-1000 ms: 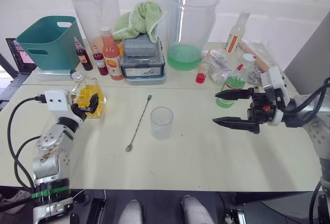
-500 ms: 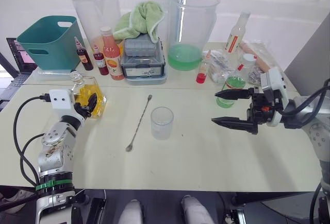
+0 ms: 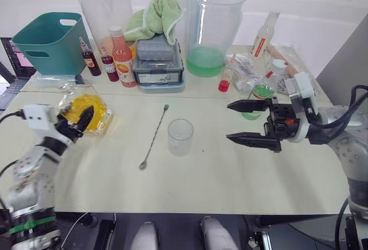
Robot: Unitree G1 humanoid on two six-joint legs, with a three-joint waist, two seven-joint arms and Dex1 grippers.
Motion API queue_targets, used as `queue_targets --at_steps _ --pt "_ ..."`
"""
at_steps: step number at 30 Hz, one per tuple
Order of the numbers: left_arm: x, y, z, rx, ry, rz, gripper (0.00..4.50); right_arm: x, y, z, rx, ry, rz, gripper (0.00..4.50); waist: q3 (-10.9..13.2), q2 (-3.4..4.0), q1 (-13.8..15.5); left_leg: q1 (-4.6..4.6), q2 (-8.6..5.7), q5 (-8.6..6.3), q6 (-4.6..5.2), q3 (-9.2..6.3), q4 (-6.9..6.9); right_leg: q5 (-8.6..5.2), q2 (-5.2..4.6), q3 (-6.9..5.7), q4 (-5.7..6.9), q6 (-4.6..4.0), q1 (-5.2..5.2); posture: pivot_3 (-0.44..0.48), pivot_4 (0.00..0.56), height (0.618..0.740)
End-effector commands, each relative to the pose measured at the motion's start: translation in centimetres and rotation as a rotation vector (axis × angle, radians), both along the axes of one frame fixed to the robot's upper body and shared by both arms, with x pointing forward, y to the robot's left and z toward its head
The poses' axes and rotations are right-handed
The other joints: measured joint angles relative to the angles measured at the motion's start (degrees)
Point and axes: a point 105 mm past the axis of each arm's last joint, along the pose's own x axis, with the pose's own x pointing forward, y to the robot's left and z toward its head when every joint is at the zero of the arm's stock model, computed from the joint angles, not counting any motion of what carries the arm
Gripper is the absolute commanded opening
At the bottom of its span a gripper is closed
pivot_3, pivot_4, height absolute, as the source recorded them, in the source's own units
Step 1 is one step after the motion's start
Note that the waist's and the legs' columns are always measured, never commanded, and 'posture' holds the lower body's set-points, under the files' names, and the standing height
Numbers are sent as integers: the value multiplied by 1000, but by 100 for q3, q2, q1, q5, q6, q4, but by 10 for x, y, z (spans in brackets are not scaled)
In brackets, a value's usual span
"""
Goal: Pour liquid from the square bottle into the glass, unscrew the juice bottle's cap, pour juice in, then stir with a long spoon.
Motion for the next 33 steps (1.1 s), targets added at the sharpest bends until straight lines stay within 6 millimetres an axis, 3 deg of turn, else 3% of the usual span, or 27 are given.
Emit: queue_targets --at_steps 1,6,10,15,25,33 --pt "-27 -18 47 95 -152 -176 2797 -5 5 7 17 -3 49 4500 1 -1 20 0 0 0 0 0 -1 0 0 -1 -2 0 1 0 150 728" --pt "-50 -42 41 165 -46 -430 2797 -5 7 11 23 -12 71 4500 3 0 31 1 3 0 0 -2 0 -9 -1 -10 -10 11 4 0 150 728" --pt "-64 -87 19 274 32 -701 2797 -6 6 13 24 -21 66 4500 3 1 40 1 5 0 0 -1 0 -23 -1 -11 -12 31 3 0 150 728" --pt "-78 -125 -2 348 71 -949 2797 -9 1 11 12 -18 27 4500 3 1 14 1 6 0 0 2 -4 -22 -1 -10 -15 29 3 0 150 728" --pt "-61 -181 -13 374 -43 -1128 2797 -29 -7 5 -4 -6 -75 4500 5 4 27 5 4 1 1 0 1 -21 1 -8 -12 33 13 0 150 728" --pt "-53 -190 -30 460 -58 -1213 2797 -37 -10 4 -3 2 -135 4500 4 6 6 8 3 1 1 -1 0 -21 3 -6 -9 32 13 0 150 728"
